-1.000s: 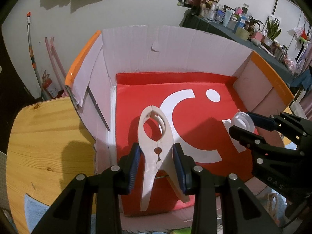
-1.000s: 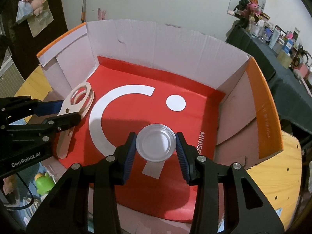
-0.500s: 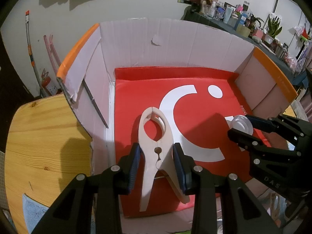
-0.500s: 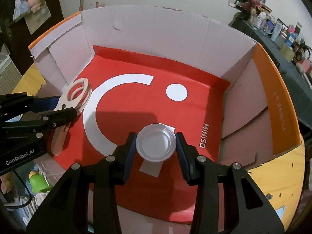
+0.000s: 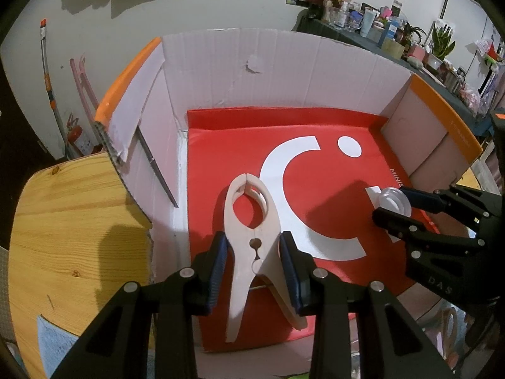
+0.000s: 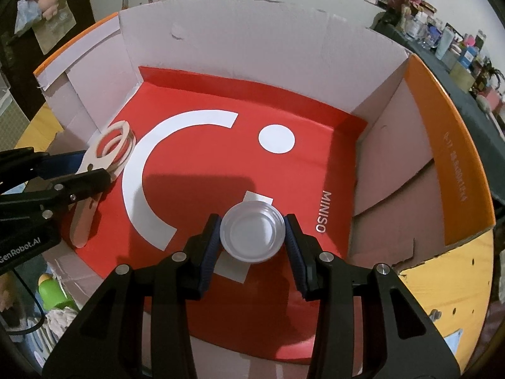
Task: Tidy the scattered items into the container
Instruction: 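Lower the beige clip and the white cap into the red-lined box with both grippers, then open the right gripper to drop the white cap while the left gripper opens to release the clip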
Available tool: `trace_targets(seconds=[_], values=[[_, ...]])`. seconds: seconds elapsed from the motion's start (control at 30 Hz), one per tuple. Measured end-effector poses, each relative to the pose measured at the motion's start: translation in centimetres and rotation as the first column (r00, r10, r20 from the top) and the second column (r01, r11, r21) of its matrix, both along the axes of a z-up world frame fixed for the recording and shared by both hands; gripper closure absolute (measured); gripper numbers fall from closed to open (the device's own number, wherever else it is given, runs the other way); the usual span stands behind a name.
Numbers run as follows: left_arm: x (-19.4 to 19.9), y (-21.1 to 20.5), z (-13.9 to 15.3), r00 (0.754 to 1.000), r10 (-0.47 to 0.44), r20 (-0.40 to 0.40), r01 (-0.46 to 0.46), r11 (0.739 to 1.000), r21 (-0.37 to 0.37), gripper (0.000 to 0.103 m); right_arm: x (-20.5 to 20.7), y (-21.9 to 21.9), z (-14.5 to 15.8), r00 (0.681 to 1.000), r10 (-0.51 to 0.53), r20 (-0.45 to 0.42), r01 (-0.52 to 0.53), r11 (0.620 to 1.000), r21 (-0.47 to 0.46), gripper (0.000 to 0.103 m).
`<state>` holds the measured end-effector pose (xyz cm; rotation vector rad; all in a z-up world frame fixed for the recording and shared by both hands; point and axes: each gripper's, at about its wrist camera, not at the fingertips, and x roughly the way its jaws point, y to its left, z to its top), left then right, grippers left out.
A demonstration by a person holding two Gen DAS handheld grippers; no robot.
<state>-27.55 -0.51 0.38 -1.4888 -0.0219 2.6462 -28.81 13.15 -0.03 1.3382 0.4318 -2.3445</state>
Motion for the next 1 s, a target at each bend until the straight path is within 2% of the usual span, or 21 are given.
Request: trace_targets(seconds=[1.0], values=[[0.02, -0.23, -0.27, 1.0, -0.006, -0.002, 0.006, 1.0, -0.023, 0.066, -0.03, 0.45, -0.46, 1.0, -0.024, 0.019, 0.024, 1.0, -0.013, 0.064]])
